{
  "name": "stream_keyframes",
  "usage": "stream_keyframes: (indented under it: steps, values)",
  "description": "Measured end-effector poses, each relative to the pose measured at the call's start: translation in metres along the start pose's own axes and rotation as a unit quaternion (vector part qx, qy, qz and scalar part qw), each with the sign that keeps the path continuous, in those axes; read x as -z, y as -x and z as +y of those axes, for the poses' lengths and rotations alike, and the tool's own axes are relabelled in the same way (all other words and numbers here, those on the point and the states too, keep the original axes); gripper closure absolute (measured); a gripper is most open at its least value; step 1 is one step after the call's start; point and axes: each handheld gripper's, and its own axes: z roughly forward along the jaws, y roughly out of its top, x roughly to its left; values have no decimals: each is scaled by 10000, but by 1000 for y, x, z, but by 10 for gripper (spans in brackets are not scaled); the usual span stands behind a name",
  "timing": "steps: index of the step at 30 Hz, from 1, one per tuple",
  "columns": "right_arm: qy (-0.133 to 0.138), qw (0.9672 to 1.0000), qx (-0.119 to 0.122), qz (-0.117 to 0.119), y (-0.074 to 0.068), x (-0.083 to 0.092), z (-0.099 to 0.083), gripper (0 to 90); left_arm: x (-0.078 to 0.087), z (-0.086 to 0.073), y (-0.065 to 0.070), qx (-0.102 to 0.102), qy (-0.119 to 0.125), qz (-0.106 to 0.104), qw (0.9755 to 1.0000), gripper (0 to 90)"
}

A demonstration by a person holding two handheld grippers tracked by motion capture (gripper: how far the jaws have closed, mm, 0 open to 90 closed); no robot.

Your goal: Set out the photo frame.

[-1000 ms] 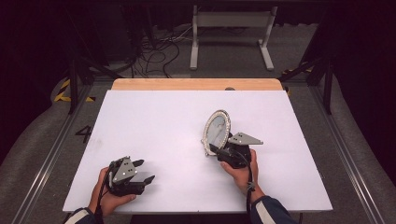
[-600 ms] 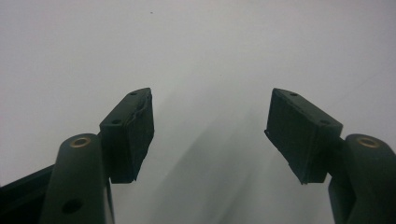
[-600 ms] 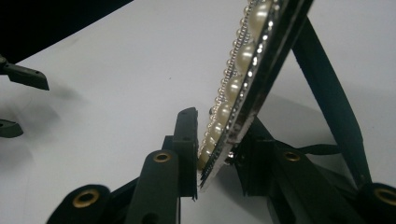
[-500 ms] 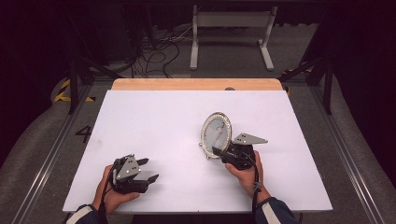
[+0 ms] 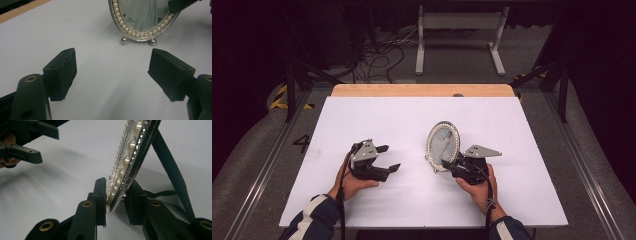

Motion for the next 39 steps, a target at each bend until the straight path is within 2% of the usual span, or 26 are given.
stream_keyframes:
  steps: [4,6,9,13,14,16,18,20,24,25,27,29,32,33,39]
  values:
    - [54,10000,-4,-57,-1,7,0,706,-26,14,-4,133,30,-302,9995,197]
    - [126,9999,2,-105,-1,10,1,671,-40,20,-4,83,-20,-423,9991,185]
    - [223,9995,-24,-216,-2,15,0,660,-57,25,-4,-38,-107,-464,9989,191]
    - [394,9986,43,-350,-5,21,0,671,-74,31,-5,4,-131,-599,9981,185]
    - [394,9986,43,-350,-5,21,0,671,-74,31,-5,4,-131,-599,9981,185]
    - [504,9978,100,-428,-7,26,0,694,-82,32,-3,-111,-114,-569,9983,189]
    - [543,9974,101,-463,-8,29,-2,718,-89,33,-3,-113,-212,-634,9977,189]
    - [606,9969,105,-493,-9,32,-2,742,-95,34,-4,-1,-202,-654,9977,185]
    - [714,9952,204,-634,-15,33,0,780,-103,38,-5,121,-115,-749,9970,189]
    - [731,9950,205,-645,-15,33,0,783,-106,39,-5,214,-56,-822,9964,192]
    - [739,9950,173,-655,-15,33,0,784,-110,40,-6,240,35,-1005,9946,171]
    - [730,9950,181,-656,-15,33,0,784,-110,40,-6,238,56,-1062,9940,176]
    - [721,9953,154,-627,-14,33,0,786,-111,39,-5,186,-57,-1287,9915,227]
    - [727,9953,153,-624,-14,33,0,786,-111,39,-4,159,-80,-1247,9920,207]
    - [738,9951,139,-639,-13,33,0,786,-107,39,-7,226,-108,-1205,9924,276]
